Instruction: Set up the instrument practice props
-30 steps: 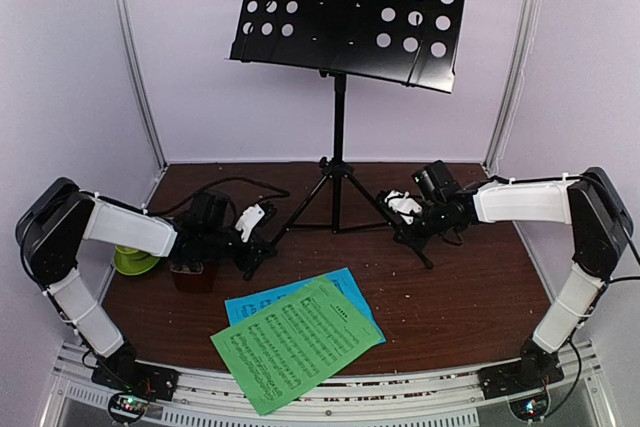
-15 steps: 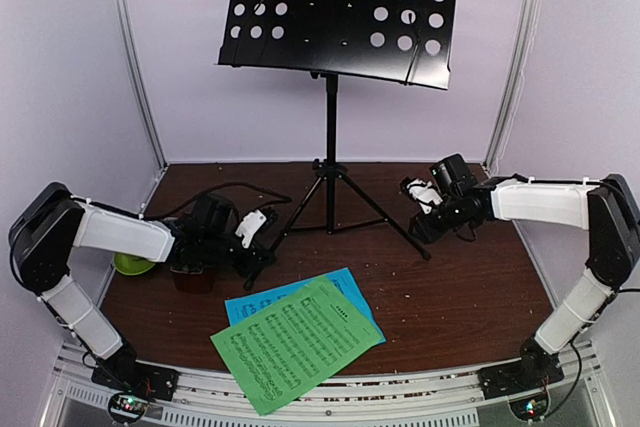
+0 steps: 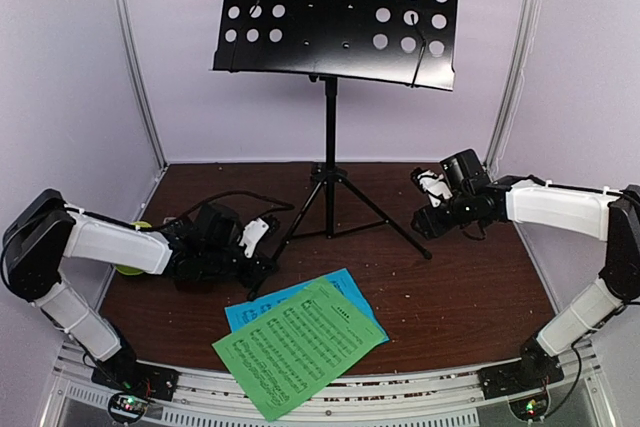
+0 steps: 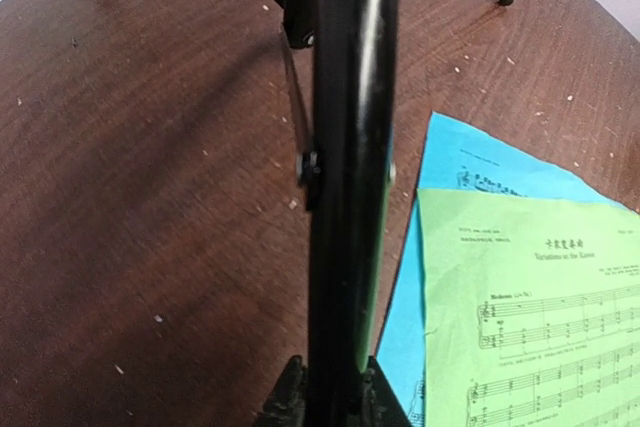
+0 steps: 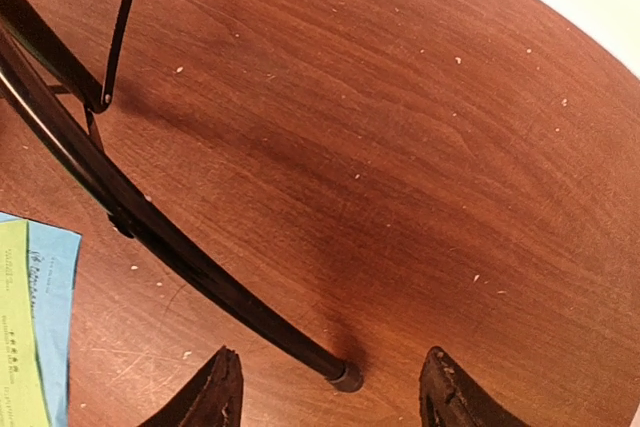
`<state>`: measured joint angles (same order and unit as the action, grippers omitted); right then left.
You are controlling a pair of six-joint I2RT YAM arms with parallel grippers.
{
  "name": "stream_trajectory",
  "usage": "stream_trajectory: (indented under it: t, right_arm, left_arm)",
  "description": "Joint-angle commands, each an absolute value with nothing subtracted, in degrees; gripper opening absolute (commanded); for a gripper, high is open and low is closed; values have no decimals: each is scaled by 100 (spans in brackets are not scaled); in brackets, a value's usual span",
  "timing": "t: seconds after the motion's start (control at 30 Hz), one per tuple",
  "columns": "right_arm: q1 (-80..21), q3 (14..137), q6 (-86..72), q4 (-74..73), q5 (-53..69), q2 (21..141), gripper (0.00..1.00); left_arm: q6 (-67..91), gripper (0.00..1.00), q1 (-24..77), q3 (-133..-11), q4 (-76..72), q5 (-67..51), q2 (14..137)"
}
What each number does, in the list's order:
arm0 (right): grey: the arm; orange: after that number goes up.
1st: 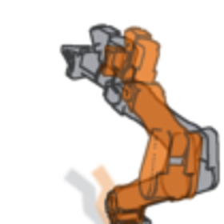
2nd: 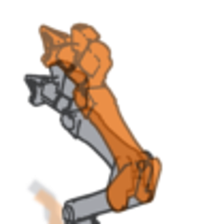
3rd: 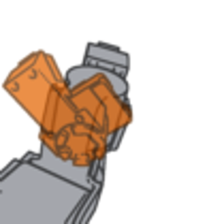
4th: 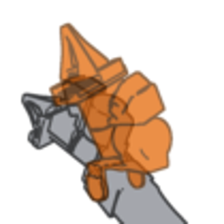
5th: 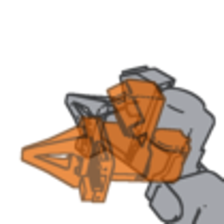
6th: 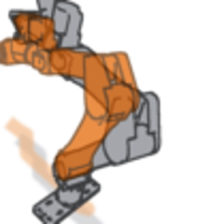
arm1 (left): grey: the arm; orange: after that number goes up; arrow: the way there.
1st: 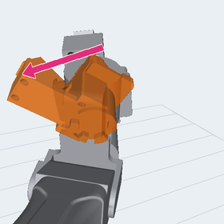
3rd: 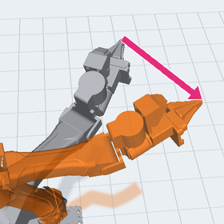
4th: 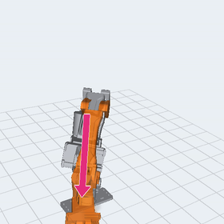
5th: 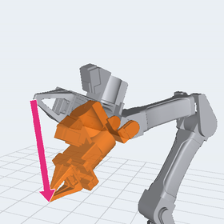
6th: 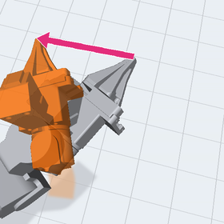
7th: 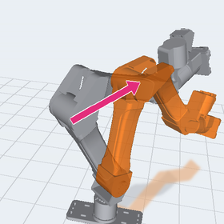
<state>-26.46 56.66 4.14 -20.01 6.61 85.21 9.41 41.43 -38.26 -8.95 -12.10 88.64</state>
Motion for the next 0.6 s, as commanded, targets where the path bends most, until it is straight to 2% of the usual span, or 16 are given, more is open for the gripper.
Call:
stream_trajectory:
  t: [0.0,0.13,0.23,0.4,0.57]
  right_arm:
    - [-2649,5609,-193,-2340,1091,8325,62]
    - [-2710,5333,-872,-2380,1493,8020,62]
    - [-2781,5082,-1500,-2327,1821,7693,62]
    - [-3069,4555,-2421,-2222,2520,7285,62]
    - [-3510,4315,-2669,-2307,2705,7194,61]
  left_arm:
    - [1474,22,4264,-3546,-266,-1360,8613]
    - [1453,41,4263,-3476,-123,-1038,8212]
    - [1431,50,4270,-3476,34,-812,7869]
    - [1265,55,4271,-3314,313,-998,7267]
    - [804,55,4503,-3227,870,-1180,6911]
